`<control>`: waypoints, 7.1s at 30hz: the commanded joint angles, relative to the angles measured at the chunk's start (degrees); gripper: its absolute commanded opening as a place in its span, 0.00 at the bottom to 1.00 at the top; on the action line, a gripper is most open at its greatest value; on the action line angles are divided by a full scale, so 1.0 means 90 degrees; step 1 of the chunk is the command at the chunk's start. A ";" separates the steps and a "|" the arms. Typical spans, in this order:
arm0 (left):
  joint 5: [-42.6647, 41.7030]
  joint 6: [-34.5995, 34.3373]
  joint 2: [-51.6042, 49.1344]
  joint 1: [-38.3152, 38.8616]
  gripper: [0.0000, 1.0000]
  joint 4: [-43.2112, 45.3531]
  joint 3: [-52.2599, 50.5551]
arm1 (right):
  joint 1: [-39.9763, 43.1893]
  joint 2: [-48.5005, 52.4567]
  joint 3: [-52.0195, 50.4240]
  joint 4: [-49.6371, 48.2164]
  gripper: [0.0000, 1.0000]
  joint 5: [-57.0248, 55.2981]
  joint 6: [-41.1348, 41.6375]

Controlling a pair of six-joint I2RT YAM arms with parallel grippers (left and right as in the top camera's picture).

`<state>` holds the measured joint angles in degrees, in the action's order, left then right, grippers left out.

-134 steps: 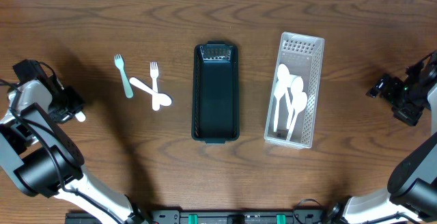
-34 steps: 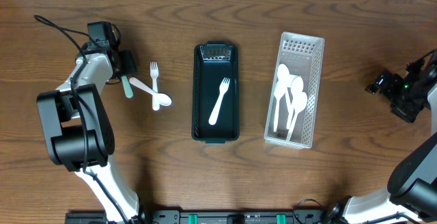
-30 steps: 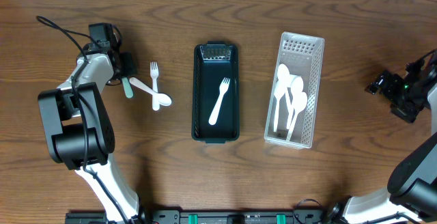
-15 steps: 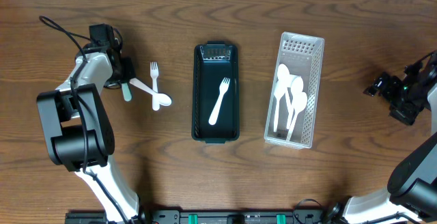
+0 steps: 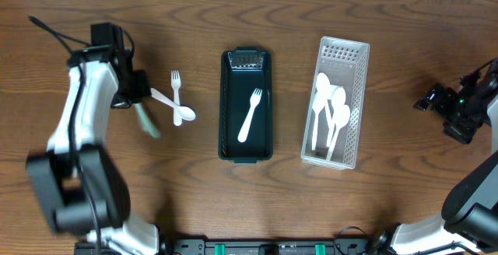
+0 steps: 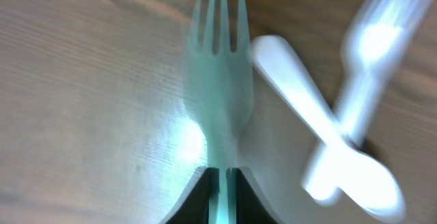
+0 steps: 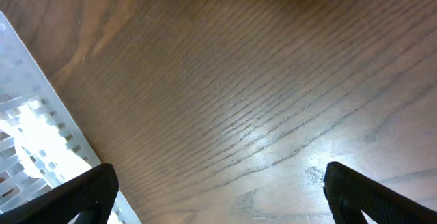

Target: Pack container

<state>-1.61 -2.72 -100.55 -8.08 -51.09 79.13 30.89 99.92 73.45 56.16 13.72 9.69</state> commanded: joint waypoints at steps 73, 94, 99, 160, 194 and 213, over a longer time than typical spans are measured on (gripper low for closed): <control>0.0032 0.2067 0.1214 0.0119 0.36 0.1511 -0.4527 | -0.0019 0.0007 0.0034 -0.0313 0.99 0.0075 0.0109; -0.0279 0.2256 0.1197 0.0537 0.06 0.2402 -0.4112 | -0.0024 0.0007 0.0034 -0.0386 0.99 0.0075 0.0112; -0.0279 0.1290 0.1294 0.1132 0.06 0.1965 -0.2858 | -0.0019 0.0007 0.0034 -0.0381 0.99 0.0078 0.0112; 0.1236 -0.4228 -0.0510 0.1207 0.73 0.0146 -0.0245 | -0.0024 0.0007 0.0034 0.0100 0.99 0.0117 0.0112; 0.0136 -0.6764 -0.1758 0.0848 0.09 0.1095 -0.0243 | -0.0017 0.0007 0.0034 0.0214 0.99 0.0146 0.0109; -0.0899 -0.4153 -0.0155 0.0627 0.07 -0.0423 0.0410 | -0.0024 0.0007 0.0034 0.0282 0.99 0.0197 0.0112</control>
<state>-14.46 -43.55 -106.67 -2.46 -53.36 81.01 30.89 99.92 73.45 58.67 14.79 10.09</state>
